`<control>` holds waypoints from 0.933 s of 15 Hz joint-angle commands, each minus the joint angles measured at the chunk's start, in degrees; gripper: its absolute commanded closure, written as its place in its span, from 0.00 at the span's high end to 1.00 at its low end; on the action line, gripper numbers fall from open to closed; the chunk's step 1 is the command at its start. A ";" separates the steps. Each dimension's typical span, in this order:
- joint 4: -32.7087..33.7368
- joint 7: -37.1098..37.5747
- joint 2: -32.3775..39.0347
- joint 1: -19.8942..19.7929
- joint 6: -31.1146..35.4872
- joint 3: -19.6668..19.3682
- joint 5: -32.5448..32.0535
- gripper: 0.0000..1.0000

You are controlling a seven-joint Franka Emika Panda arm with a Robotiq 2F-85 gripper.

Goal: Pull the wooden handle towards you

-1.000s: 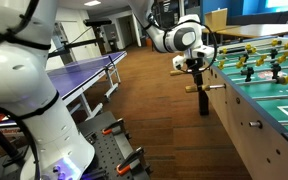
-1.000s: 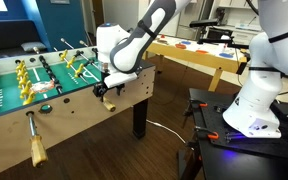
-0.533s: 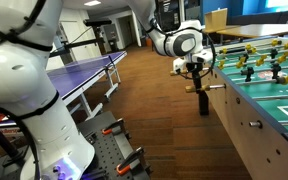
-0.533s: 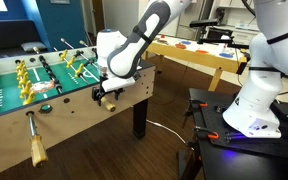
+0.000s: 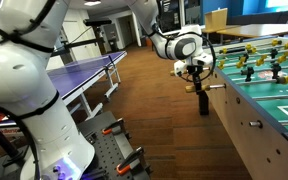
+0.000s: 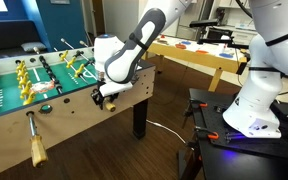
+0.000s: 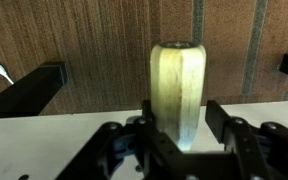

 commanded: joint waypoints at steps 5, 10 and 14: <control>-2.99 -0.46 -3.01 2.42 0.28 -0.77 0.61 0.04; -7.78 0.53 -5.40 5.49 0.64 -0.75 0.25 0.01; -12.02 1.29 -7.79 7.95 1.30 -0.47 0.11 0.01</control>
